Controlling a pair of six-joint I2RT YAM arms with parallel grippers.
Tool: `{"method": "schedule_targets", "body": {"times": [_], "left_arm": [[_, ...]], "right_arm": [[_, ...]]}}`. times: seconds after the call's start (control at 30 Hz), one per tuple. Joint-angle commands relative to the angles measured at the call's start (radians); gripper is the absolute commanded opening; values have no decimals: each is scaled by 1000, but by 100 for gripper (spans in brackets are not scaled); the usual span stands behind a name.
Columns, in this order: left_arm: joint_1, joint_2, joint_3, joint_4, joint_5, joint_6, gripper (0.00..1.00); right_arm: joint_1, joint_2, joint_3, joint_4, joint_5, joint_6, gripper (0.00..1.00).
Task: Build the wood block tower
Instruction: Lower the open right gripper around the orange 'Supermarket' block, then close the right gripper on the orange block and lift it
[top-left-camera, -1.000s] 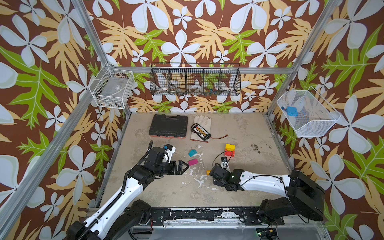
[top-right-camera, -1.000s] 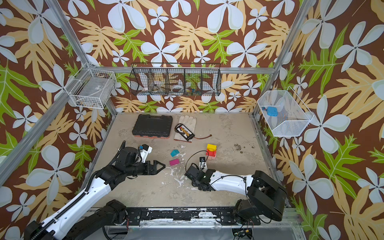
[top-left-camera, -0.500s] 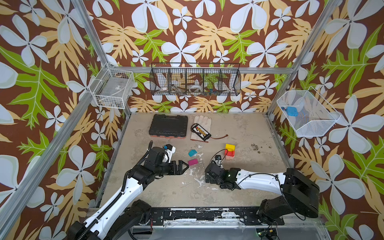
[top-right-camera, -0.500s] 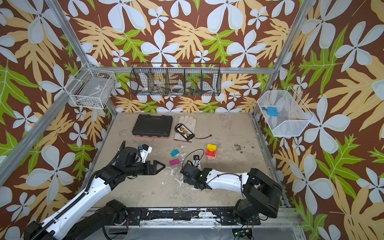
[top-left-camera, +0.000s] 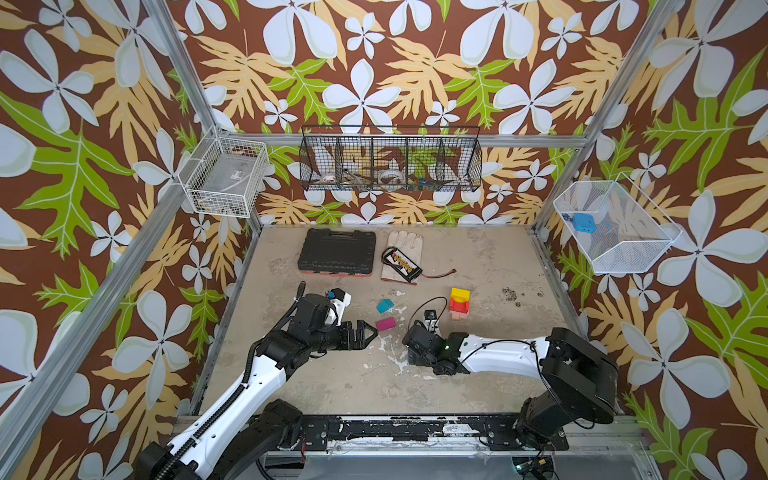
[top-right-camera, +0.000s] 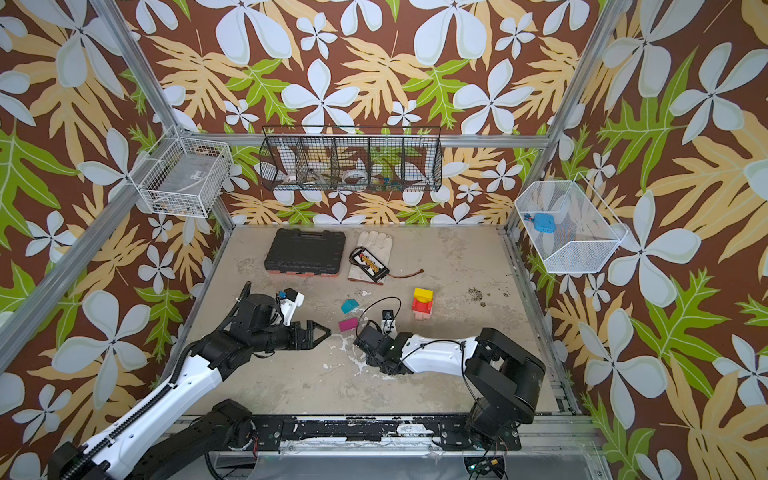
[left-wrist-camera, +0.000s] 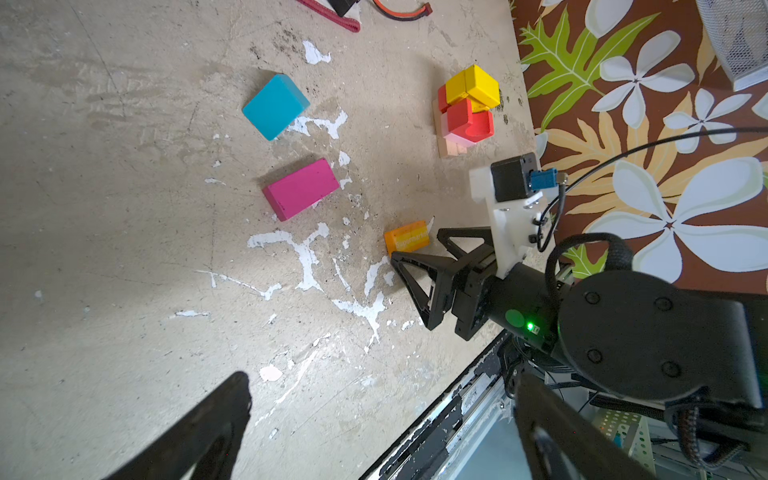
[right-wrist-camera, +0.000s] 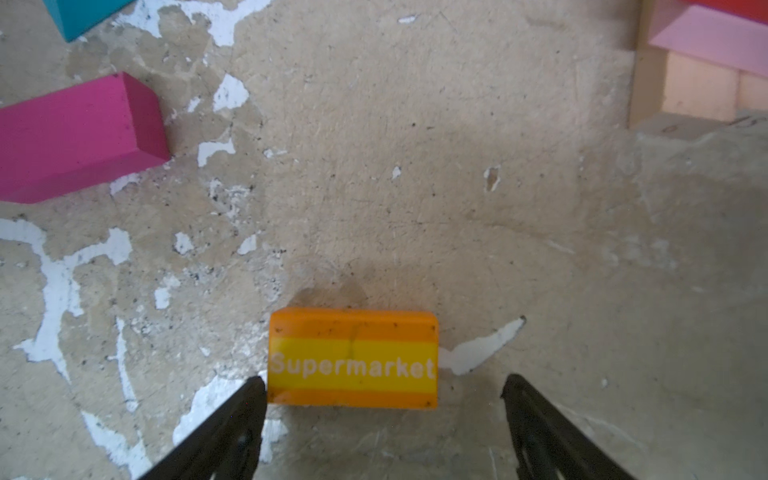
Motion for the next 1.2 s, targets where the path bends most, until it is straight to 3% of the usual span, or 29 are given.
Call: {"method": "schedule_targets", "body": {"times": [0.0,0.3,0.77,1.17], "left_arm": [[-2,-2,0,13,-3,0,100],[-2,-2,0,14,-1,0,100],[-2,-5,-1,15,0,0,100],[-2,-5,-1,15,0,1,100]], "right_arm": [[1,19,16,-18,26,2,88],[1,80,57,-13,12,-7,82],[0,85,60,-29,19,0,51],[-17,-112,39,-131,96,-6,43]]}}
